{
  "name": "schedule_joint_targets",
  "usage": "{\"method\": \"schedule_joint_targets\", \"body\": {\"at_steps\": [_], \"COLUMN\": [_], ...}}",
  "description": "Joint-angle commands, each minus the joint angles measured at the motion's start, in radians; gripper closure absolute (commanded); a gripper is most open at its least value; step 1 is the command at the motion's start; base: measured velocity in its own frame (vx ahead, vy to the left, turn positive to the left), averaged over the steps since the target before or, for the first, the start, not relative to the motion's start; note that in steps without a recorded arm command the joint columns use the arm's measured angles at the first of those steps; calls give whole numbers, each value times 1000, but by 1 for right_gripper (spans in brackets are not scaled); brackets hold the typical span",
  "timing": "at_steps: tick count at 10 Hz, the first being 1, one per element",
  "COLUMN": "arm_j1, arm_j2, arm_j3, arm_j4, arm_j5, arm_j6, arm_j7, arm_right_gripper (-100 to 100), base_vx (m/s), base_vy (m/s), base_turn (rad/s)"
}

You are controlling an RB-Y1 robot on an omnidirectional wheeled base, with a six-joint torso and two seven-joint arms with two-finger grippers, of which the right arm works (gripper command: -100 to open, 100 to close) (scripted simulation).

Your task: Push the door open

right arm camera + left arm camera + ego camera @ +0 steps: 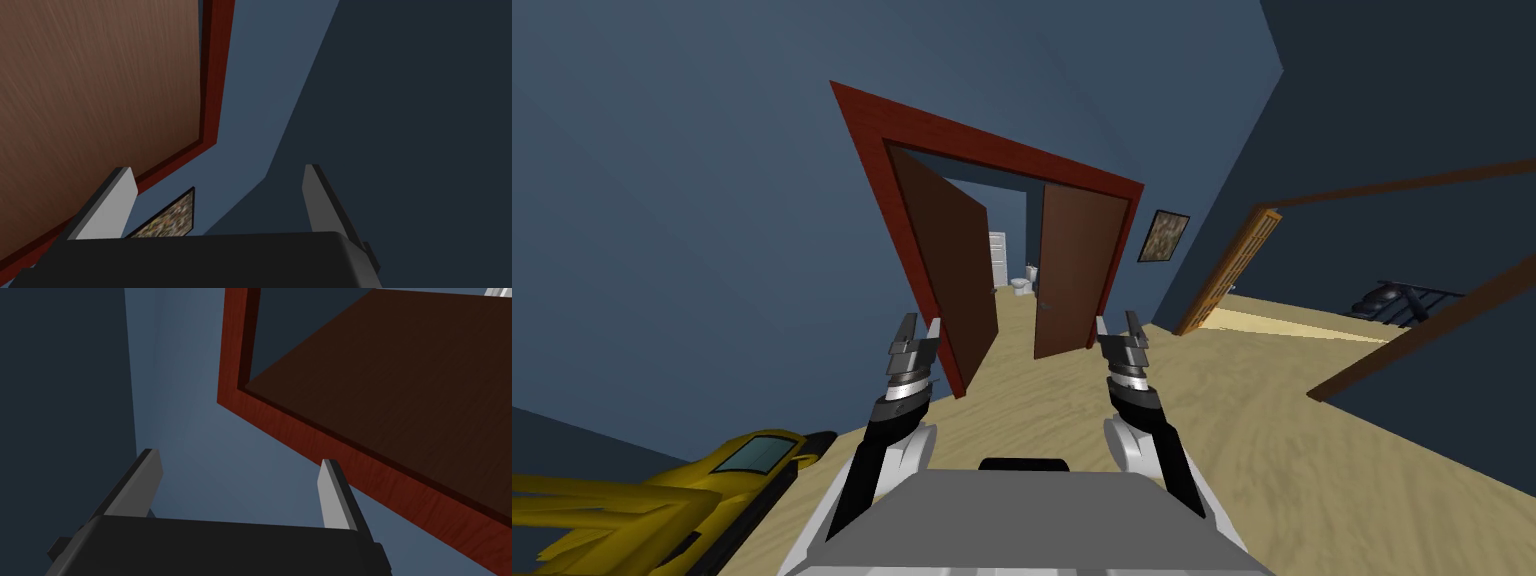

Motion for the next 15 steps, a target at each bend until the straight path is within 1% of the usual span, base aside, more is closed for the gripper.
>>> {"method": "schedule_joint_targets", "body": {"at_steps": [1, 2, 4, 9, 15], "arm_j1": [-13, -13, -23, -53, -93], "arm_j2": [-5, -5, -9, -18, -27], "arm_j3": [1, 1, 4, 16, 31], "arm_j4": [43, 43, 89, 223, 401], "arm_j5": [2, 2, 5, 14, 26], "arm_j6": [-6, -6, -12, -31, -57], "arm_j7": [2, 2, 5, 14, 26], "arm_right_gripper": [-100, -100, -100, -100, -100], "base_vx": [101, 66, 67, 93, 94], "base_vy": [-48, -33, -27, -56, -60], "base_turn": [45, 13, 30, 51, 55]}}
